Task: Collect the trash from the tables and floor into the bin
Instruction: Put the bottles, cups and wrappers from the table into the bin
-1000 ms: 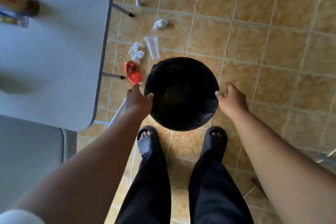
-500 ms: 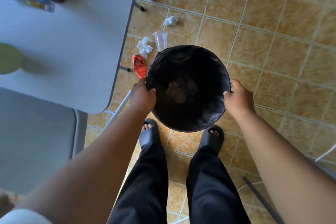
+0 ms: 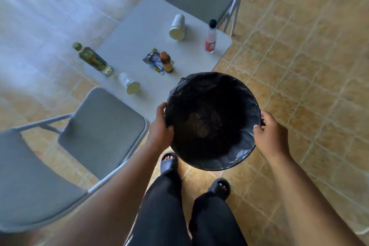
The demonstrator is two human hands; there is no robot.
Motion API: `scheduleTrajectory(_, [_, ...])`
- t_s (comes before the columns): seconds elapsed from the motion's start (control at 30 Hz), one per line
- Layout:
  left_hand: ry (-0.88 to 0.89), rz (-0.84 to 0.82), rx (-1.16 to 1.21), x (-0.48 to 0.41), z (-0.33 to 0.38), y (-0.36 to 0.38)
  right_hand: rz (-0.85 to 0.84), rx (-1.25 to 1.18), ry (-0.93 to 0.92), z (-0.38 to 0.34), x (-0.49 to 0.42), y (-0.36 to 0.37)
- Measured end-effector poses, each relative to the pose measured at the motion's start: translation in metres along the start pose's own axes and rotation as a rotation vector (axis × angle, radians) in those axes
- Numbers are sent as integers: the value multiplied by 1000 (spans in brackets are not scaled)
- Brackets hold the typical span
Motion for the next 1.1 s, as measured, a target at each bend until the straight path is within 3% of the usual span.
scheduleTrajectory(0.23, [-33,222,221,48,-14,-84,-80,111,-262,-136,-5,-10])
scheduleTrajectory(0.5, [-172,286,385,38,-50,-113,-308,290,-297,-227,-57,48])
scheduleTrajectory(0.87, [-409,401,599,35,-62,-85,-558,488,-501,-288,-117,84])
scheduleTrajectory(1.1, [-517,600,756,39,-36,-47,-743,595,-688,-319,-151,90])
Point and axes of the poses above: each hand's wrist, its own x-axis away from the middle knuckle, its own y-axis out of the palm, z = x × y, the point moved 10 cm from there along -x, towards the middle knuckle, and after that the axes turned 10 degrees about -z, right-handed, at the moved point
